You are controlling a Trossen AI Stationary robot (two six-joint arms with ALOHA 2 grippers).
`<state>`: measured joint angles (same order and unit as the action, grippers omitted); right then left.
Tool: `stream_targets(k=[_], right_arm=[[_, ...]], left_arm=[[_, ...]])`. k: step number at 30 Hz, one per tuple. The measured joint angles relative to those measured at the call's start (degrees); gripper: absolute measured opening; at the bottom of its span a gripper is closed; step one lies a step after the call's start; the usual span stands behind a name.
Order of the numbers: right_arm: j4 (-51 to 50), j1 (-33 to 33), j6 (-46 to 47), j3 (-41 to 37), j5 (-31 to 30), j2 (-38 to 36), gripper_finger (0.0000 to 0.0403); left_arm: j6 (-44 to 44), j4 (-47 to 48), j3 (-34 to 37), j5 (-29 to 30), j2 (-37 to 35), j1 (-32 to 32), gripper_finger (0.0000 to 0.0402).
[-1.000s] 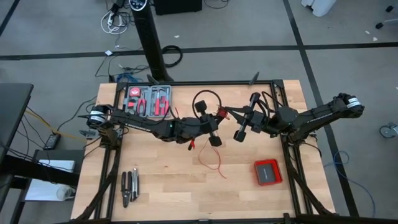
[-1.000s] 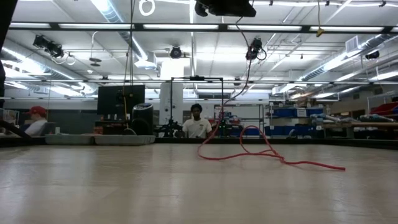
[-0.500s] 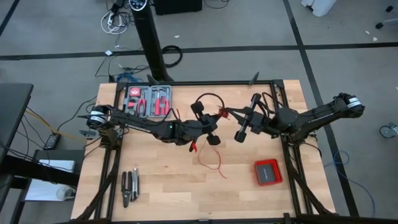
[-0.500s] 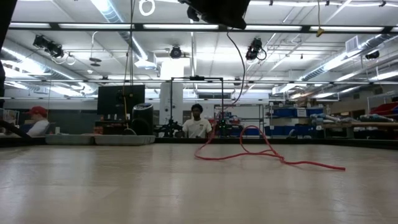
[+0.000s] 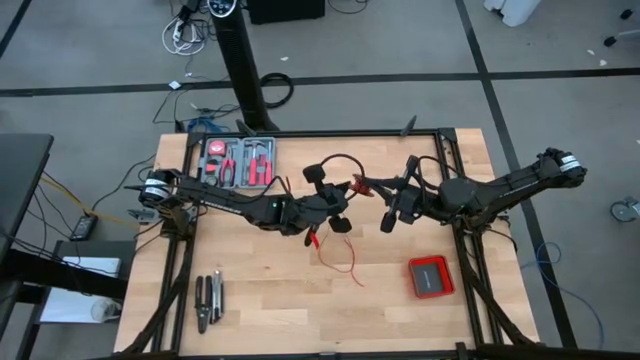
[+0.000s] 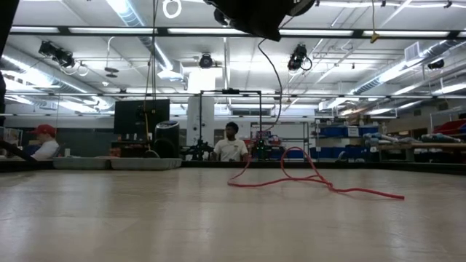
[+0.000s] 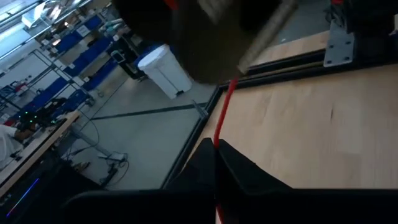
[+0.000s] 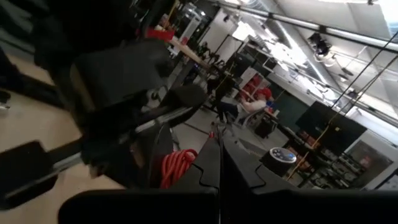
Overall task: Coil cords
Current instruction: Coil the red wire onto the spool
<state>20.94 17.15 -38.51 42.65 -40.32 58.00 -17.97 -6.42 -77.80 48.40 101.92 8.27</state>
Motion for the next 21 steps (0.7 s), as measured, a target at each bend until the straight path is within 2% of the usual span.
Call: stream_targets(k=[11, 21], right_arm=[[-1.43, 0.00, 2.65, 0.00, 1.61, -0.03, 0.0000], [-1.75, 0.14, 4.84, 0.00, 4.01, -0.03, 0.0000]], left_arm=[[0.16, 1.65, -1.16, 1.66, -0.05, -0.02, 0.0059], [0.19, 3.29, -1.16, 7.52, -0.05, -0.02, 0.0062]])
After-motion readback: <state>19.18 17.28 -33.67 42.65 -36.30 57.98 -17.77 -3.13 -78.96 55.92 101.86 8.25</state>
